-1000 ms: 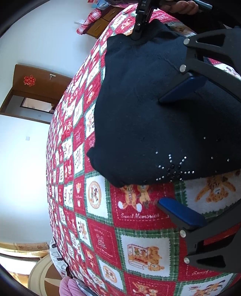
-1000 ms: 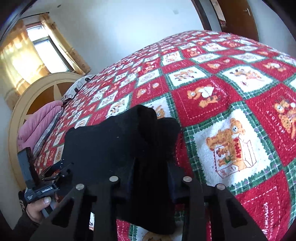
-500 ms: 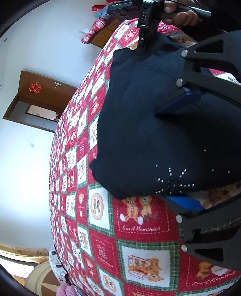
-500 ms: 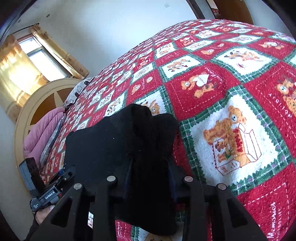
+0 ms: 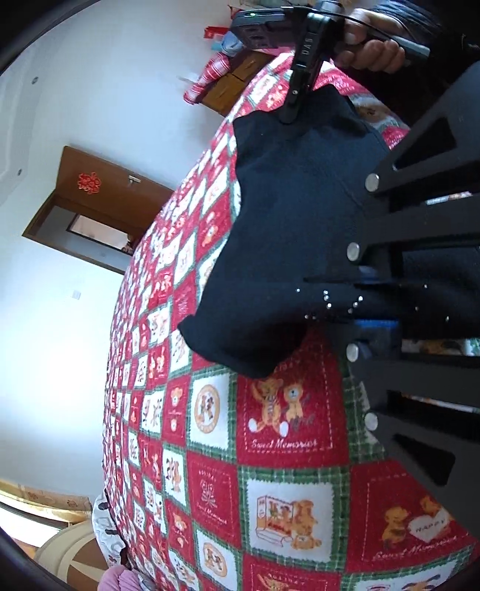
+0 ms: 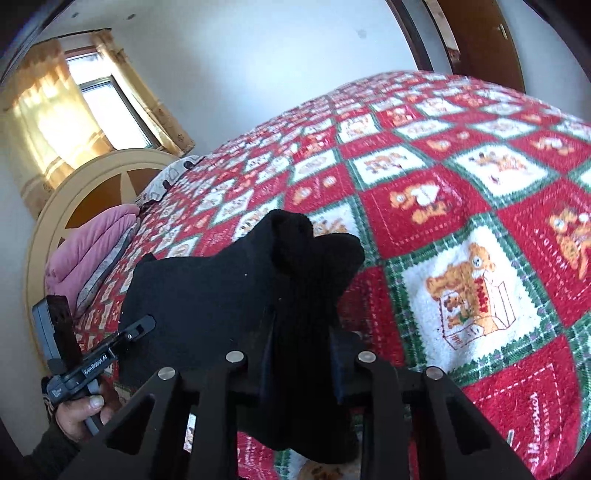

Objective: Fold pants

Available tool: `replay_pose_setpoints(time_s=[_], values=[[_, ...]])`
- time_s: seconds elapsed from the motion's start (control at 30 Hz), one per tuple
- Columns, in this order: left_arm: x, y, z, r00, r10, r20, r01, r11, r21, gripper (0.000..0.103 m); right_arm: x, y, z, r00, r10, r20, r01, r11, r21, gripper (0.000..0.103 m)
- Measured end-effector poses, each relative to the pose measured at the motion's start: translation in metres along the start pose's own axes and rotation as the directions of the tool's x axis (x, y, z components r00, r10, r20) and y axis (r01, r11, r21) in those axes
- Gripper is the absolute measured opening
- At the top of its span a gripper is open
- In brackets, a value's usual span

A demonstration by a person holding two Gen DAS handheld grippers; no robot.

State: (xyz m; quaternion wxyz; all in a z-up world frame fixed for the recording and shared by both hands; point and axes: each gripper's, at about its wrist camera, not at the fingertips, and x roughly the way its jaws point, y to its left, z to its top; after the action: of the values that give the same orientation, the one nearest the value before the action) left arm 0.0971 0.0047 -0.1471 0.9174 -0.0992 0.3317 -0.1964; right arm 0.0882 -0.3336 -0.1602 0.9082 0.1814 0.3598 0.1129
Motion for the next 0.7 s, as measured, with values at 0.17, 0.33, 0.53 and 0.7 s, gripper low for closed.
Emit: replay_pose_setpoints(time_s=[0.17,0.33,0.53,0.7], values=[[-0.008,0.002,0.0,1.0,-0.006,0.002,0.006,1.0,-0.007,0.012,-0.009,0.015,-0.002,1.0,0.0,0.029,0.001,1.0,-0.029,0.025],[-0.019,0.007,0.005,1.0,0.002,0.018,-0.002,1.0,-0.016,0.011,-0.009,0.026,0.002,0.999,0.01,0.035,-0.009,0.999,-0.041,0.025],[-0.032,0.017,0.013,0.998,0.05,0.032,-0.05,0.999,-0.008,0.011,0.005,0.043,0.015,0.999,0.031,0.016,-0.03,0.998,-0.051,0.025],[-0.046,0.032,0.021,0.991,0.118,0.067,-0.117,0.993,-0.015,0.011,0.03,0.066,0.034,0.998,0.063,-0.012,-0.064,0.994,-0.085,0.025]])
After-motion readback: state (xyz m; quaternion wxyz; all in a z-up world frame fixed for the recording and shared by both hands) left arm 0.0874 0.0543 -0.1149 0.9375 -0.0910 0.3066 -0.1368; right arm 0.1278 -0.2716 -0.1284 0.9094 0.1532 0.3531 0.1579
